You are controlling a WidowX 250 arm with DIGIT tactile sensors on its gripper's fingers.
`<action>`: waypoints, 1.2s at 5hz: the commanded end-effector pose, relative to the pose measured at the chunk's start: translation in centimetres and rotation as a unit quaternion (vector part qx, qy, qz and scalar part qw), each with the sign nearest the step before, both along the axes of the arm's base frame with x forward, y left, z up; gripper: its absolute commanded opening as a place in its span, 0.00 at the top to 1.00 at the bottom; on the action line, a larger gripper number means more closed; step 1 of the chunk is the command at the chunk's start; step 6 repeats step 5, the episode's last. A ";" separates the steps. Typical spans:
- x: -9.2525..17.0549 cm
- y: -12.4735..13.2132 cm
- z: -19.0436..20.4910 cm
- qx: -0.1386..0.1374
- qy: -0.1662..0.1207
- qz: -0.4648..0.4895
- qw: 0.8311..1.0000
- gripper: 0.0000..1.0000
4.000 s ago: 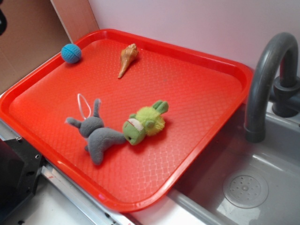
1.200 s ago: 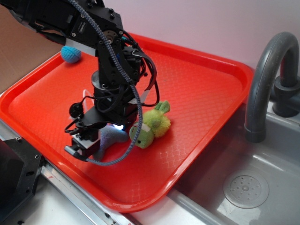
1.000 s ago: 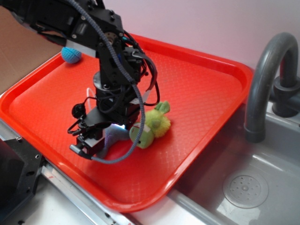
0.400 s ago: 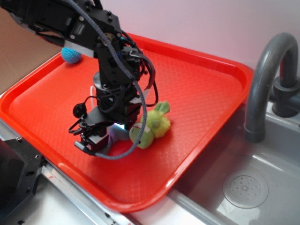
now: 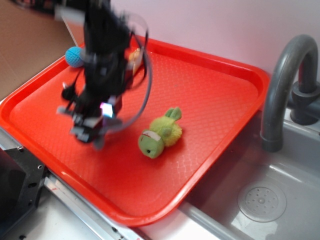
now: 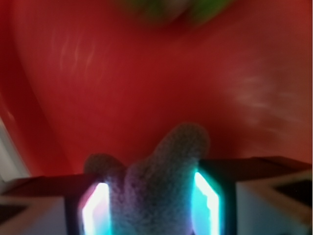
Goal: Grab the gray animal.
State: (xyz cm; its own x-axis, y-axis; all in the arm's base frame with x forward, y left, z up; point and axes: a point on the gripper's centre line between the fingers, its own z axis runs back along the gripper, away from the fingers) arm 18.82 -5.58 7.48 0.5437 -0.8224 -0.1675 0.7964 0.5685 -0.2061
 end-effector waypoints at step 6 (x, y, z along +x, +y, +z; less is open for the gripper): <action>-4.3 2.8 14.4 0.002 -0.179 0.662 0.728 1.00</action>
